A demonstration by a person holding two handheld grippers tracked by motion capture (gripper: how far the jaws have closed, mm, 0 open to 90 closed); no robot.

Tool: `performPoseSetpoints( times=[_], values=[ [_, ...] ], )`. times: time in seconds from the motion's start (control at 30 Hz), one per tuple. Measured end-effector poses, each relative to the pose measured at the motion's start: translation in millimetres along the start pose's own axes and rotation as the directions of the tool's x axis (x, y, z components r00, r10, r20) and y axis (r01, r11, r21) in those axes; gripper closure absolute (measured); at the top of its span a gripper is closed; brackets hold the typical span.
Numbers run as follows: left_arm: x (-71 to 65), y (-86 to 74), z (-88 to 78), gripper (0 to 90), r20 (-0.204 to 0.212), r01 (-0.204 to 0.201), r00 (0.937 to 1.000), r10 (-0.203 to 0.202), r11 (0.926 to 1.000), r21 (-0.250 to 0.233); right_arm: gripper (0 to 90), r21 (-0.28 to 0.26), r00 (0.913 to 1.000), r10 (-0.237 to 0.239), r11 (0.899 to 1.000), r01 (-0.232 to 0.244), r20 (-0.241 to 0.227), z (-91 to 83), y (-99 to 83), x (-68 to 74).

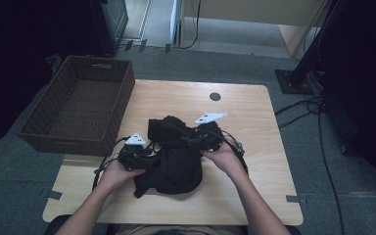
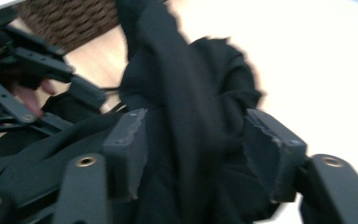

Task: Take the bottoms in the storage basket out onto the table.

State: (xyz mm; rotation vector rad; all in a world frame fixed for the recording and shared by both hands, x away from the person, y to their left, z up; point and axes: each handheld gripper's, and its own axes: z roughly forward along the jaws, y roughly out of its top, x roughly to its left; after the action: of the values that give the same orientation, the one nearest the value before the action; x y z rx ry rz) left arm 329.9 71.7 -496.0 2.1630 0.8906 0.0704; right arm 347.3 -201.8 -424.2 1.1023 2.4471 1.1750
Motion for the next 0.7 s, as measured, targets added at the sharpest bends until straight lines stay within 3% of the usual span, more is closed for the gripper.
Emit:
performPoseSetpoints(
  times=[0.07, 0.17, 0.23, 0.3, 0.43, 0.7],
  values=[
    [0.7, -1.7, 3.7, 44.2, 0.004, 0.004, 1.0, -0.004, 0.9999, 0.014, 44.5, 0.057, 0.9993, 0.009, 0.998, -0.007, -0.037, 14.2, 0.1, 1.9],
    [0.2, -4.1, 5.7, 51.8, 0.013, -0.018, 0.9998, 0.017, 0.9998, 0.012, 53.7, 0.102, 0.9994, 0.01, 0.995, -0.007, -0.034, 30.4, -4.0, 1.2],
    [-0.4, -8.4, 5.8, 65.2, 0.019, -0.082, 0.9965, 0.082, 0.9966, -0.008, 65.7, 0.103, 0.9983, 0.05, 0.994, -0.046, -0.031, 33.5, -6.7, -2.0],
    [1.7, -11.7, 8.0, 68.9, 0.025, -0.086, 0.996, 0.086, 0.9962, 0.009, 74.4, 0.104, 0.997, 0.074, 0.992, -0.071, -0.021, 34.0, -8.7, -5.5],
    [4.1, -12.4, 7.8, 78.9, 0.012, -0.073, 0.9973, 0.073, 0.9973, 0.004, 84.1, 0.105, 0.9973, 0.073, 0.992, -0.073, 0.004, 31.8, -12.4, -12.5],
    [0.8, -11.4, 7.4, 85.9, -0.018, -0.089, 0.9958, 0.09, 0.9958, 0.021, 87.4, 0.056, 0.9895, 0.128, 0.99, -0.132, 0.068, 9.4, -20.8, -41.5]
  ],
)
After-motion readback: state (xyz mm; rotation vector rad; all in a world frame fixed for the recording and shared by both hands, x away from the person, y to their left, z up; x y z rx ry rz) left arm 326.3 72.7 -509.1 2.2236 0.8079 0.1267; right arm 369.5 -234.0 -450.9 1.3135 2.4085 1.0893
